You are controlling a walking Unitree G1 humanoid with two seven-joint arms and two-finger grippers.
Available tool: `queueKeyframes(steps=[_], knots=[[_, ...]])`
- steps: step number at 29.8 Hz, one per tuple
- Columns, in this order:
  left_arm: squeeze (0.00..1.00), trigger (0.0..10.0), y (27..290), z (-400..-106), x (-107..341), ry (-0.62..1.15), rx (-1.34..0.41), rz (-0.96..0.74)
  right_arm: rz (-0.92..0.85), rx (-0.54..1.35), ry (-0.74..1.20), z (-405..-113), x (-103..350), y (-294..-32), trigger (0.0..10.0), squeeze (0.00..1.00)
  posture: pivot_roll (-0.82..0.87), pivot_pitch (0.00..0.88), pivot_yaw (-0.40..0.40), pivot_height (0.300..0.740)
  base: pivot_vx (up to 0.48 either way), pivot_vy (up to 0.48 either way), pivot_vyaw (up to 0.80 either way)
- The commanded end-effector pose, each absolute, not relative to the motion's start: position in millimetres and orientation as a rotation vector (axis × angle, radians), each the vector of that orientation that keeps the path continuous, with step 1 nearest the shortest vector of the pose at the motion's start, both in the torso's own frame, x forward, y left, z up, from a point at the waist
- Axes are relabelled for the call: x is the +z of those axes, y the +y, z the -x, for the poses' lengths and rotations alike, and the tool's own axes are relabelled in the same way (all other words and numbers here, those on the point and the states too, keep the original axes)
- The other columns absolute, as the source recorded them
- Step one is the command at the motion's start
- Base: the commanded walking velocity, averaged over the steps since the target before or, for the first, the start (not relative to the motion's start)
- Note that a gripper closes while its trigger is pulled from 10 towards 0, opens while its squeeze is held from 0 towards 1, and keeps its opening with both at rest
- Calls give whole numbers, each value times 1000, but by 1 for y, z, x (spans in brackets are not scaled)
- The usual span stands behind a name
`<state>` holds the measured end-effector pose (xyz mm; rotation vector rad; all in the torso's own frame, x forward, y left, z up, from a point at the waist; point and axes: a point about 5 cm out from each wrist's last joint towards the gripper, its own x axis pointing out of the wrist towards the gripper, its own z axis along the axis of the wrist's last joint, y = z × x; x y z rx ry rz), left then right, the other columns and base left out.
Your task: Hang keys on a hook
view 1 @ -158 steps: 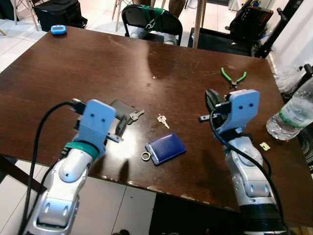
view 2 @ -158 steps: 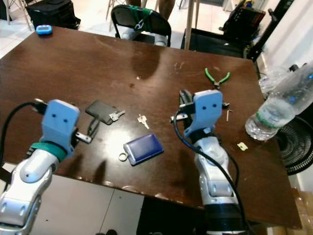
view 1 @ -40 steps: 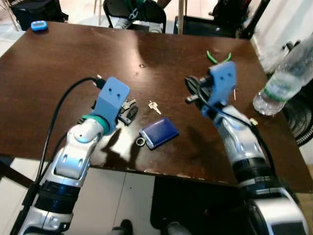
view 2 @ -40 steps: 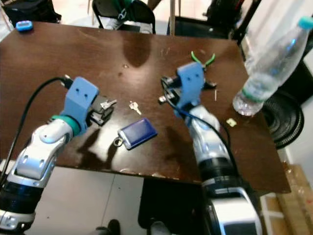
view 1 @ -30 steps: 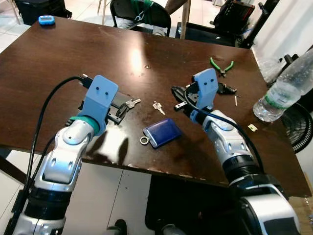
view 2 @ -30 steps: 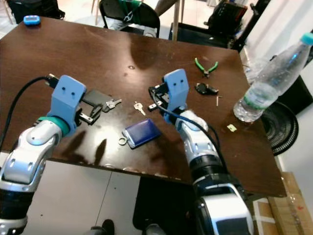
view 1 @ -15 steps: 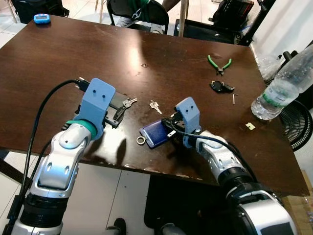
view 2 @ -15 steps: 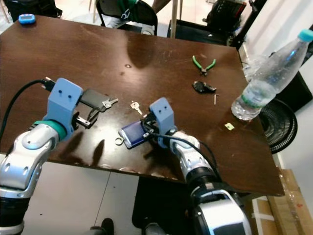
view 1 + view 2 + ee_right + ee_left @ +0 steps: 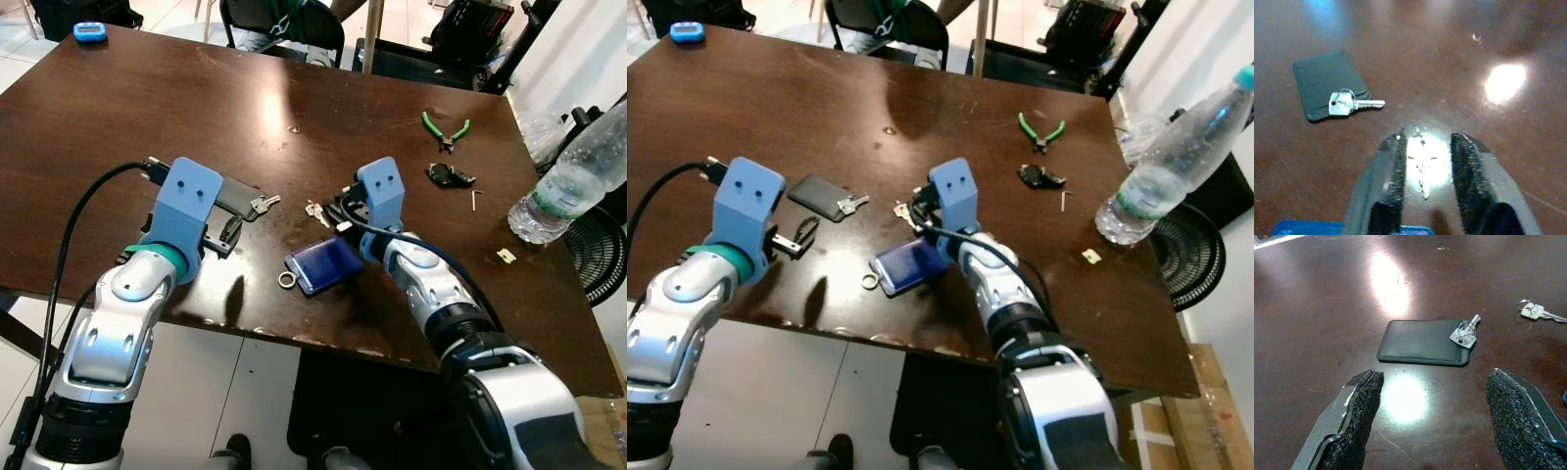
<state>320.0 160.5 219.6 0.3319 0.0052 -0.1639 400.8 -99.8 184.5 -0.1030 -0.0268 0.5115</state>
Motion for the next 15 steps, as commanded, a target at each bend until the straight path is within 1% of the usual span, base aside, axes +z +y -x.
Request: queueKeyframes(steps=[1,3,4,12,13,15], knots=[[0,10000,160,-317,219,12,-164,-326,86,495,0,-401,180,-101,10000,1000,-55,212,-44,740,0,0,0],[0,10000,160,-315,220,13,-157,-324,87,489,8,-402,180,-99,10000,1000,-49,217,-50,740,0,0,0],[0,10000,162,-314,220,14,-150,-322,89,491,10,-402,181,-98,10000,0,-43,223,-60,740,0,0,0],[0,10000,172,-305,224,14,-99,-279,84,520,23,-402,181,-91,10000,0,-36,242,-79,740,0,0,0],[0,10000,177,-301,227,13,-79,-258,73,543,29,-401,180,-88,10000,0,-43,260,-84,740,0,0,0],[0,10000,179,-299,229,10,-72,-250,71,555,29,-401,180,-87,10000,0,-56,276,-88,740,0,0,0]])
